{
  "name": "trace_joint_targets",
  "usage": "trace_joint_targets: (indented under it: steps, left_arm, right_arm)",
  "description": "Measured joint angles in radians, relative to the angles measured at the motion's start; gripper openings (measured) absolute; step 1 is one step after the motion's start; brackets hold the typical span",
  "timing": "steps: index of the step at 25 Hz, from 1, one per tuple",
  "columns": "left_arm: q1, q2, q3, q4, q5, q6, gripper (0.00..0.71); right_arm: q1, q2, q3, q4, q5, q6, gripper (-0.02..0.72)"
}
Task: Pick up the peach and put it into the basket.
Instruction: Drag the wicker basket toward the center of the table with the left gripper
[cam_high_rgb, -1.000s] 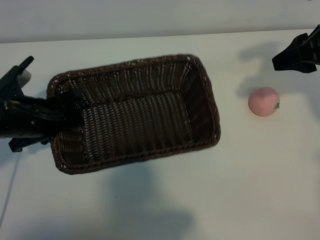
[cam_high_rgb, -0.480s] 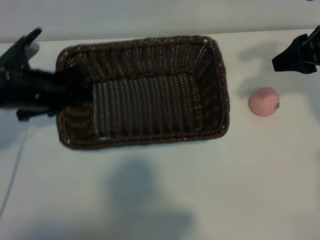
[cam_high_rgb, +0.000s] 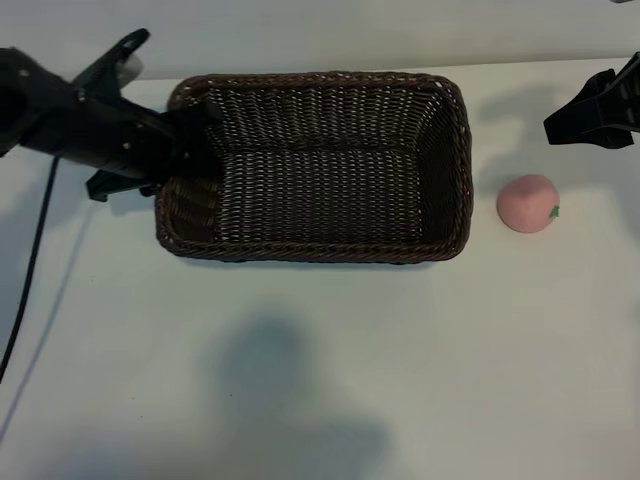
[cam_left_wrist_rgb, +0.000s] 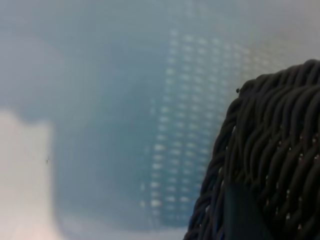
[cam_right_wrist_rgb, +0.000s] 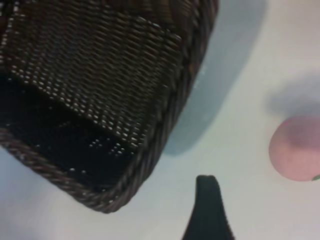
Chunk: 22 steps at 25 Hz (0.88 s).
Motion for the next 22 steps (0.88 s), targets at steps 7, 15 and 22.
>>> trace_joint_targets:
  steps: [7,15,22]
  left_arm:
    - [-0.053,0.123,-0.112,-0.004,0.006,-0.005,0.328]
    - [-0.072,0.19,-0.133,-0.03,-0.011,-0.048,0.328]
    - [-0.072,0.207,-0.14,-0.046,-0.01,-0.065,0.328]
  right_arm:
    - [0.0,0.0,0.0,0.0,0.003,0.0,0.523]
    - [0.0,0.0,0.0,0.0,0.004,0.0,0.523]
    - [0.0,0.0,0.0,0.0,0.004,0.0,0.523]
